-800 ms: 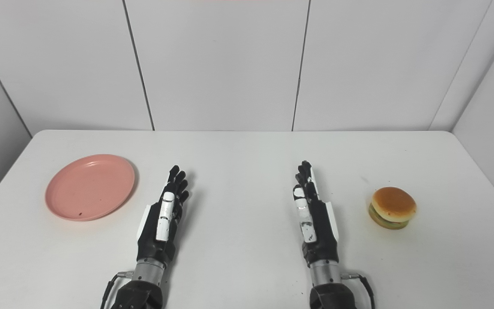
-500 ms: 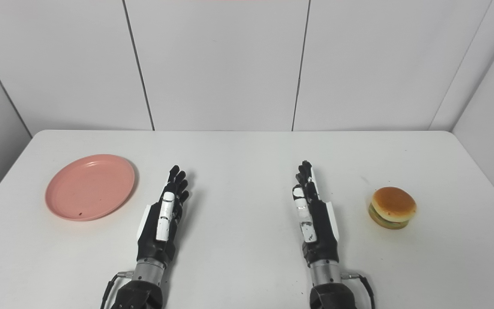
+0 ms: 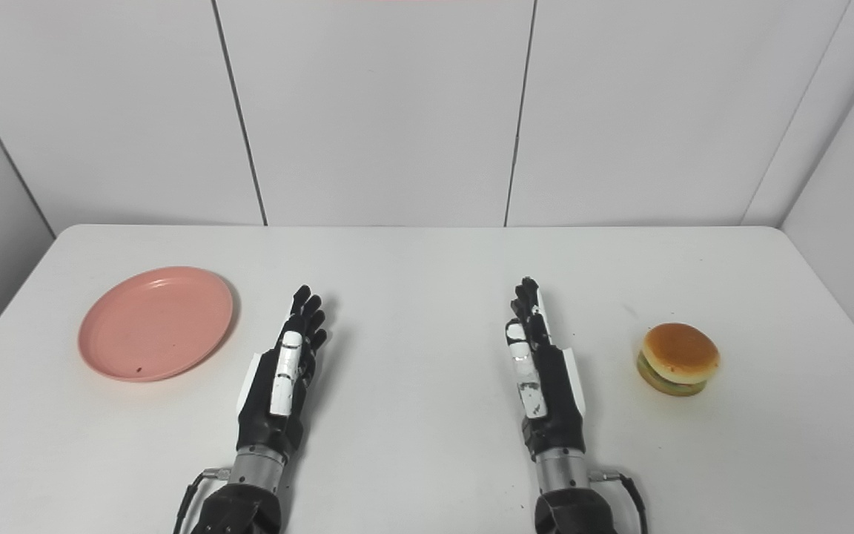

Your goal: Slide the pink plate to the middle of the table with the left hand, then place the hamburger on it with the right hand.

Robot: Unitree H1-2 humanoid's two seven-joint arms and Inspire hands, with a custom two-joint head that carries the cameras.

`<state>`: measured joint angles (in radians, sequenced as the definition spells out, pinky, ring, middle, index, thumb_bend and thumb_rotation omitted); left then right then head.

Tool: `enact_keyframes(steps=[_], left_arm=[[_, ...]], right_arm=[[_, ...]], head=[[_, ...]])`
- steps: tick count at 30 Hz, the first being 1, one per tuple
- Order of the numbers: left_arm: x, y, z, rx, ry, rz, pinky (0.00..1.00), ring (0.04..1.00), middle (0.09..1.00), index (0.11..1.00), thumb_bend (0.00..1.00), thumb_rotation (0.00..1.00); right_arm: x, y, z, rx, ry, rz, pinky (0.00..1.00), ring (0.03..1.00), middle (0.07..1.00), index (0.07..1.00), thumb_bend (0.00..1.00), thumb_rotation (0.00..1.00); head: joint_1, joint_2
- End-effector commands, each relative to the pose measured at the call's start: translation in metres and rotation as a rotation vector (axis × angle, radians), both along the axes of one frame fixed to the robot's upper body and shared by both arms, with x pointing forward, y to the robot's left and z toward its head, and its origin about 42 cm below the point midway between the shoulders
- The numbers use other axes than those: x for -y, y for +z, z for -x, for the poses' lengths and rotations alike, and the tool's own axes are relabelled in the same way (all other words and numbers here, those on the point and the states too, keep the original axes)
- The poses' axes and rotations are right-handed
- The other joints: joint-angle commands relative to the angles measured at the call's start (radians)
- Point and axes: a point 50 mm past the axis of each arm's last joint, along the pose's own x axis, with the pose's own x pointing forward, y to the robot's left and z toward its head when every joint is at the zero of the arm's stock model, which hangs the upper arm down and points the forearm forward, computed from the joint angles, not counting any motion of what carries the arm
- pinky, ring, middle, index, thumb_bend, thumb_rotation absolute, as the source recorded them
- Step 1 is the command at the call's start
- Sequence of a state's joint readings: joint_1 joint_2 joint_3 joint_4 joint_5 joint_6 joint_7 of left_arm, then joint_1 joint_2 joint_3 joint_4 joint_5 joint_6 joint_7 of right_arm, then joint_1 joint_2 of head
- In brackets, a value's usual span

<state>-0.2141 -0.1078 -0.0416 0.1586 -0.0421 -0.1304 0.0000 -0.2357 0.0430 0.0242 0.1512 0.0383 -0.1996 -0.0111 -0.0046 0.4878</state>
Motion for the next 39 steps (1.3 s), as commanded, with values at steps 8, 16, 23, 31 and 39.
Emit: enact_keyframes(steps=[8, 16, 23, 31, 39], left_arm=[[-0.0114, -0.0255, 0.0094, -0.067, 0.006, -0.03, 1.0, 1.0, 1.0, 1.0, 0.54, 1.0], [-0.0113, -0.0247, 0.0096, -0.071, 0.011, -0.031, 1.0, 1.0, 1.0, 1.0, 0.55, 1.0], [-0.0121, -0.0244, 0.0094, -0.07, 0.007, -0.037, 1.0, 1.0, 1.0, 1.0, 0.54, 1.0], [-0.0125, -0.0242, 0.009, -0.07, 0.008, -0.028, 1.0, 1.0, 1.0, 1.0, 0.54, 1.0], [-0.0119, -0.0247, 0.0088, -0.066, 0.015, -0.033, 1.0, 1.0, 1.0, 1.0, 0.54, 1.0]], right_arm=[[0.0016, -0.0194, 0.0091, -0.046, 0.007, -0.014, 1.0, 1.0, 1.0, 1.0, 0.51, 0.94], [0.0015, -0.0199, 0.0095, -0.037, 0.003, -0.014, 1.0, 1.0, 1.0, 1.0, 0.5, 0.94], [0.0001, -0.019, 0.0106, -0.038, 0.006, -0.001, 1.0, 1.0, 1.0, 1.0, 0.5, 0.95], [-0.0025, -0.0194, 0.0113, -0.032, -0.004, 0.009, 0.99, 1.0, 1.0, 1.0, 0.5, 0.95], [-0.0025, -0.0189, 0.0119, -0.035, -0.001, 0.011, 1.0, 1.0, 1.0, 1.0, 0.5, 0.96]], head=[[0.007, 0.002], [0.007, 0.006], [0.007, 0.006], [0.007, 0.003], [0.01, 0.001]])
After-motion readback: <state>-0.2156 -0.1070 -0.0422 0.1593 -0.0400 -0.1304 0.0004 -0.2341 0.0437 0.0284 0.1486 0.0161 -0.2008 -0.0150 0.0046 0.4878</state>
